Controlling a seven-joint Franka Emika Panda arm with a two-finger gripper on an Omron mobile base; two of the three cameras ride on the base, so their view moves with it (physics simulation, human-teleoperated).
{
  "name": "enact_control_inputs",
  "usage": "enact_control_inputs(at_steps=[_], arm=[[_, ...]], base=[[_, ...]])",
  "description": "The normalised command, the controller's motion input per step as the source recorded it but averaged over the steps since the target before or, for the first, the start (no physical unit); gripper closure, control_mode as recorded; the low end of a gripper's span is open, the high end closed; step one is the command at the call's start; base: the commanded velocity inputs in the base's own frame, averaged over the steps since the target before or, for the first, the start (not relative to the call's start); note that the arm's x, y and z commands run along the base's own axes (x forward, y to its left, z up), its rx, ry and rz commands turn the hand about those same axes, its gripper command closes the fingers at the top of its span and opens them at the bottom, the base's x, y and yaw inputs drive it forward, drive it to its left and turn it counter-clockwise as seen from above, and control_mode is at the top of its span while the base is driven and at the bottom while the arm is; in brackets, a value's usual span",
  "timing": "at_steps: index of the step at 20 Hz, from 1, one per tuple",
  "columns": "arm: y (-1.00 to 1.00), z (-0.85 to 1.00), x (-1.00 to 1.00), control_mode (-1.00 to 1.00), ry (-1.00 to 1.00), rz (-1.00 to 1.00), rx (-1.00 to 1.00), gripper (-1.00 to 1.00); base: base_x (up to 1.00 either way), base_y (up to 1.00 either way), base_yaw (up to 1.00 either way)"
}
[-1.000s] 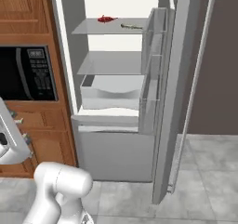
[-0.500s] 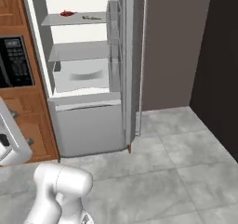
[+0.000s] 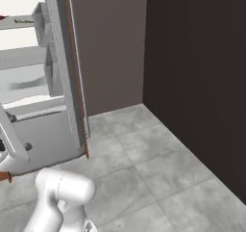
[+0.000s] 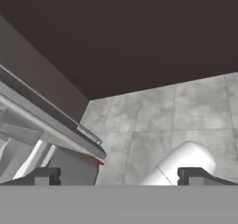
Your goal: Place the fish on the counter behind the older fish on the same shelf of the fridge to maintain FIFO order. Close the fridge door when finished.
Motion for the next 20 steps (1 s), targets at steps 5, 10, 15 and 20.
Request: enact_control_inputs(at_steps=[5,10,15,20], arm=[[0.00,0.00,0.00,1.00,0.00,0.00,0.00,-1.00],[0.00,0.00,0.00,1.00,0.00,0.00,0.00,-1.00],[0.00,0.00,0.00,1.00,0.00,0.00,0.00,-1.00],[0.00,0.00,0.00,1.00,0.00,0.00,0.00,-1.00]], base=[[0.71,-1.00,-0.03],[0.70,-0.94,0.02],[0.36,-0.69,0.25],[0.85,-0.20,0.75]])
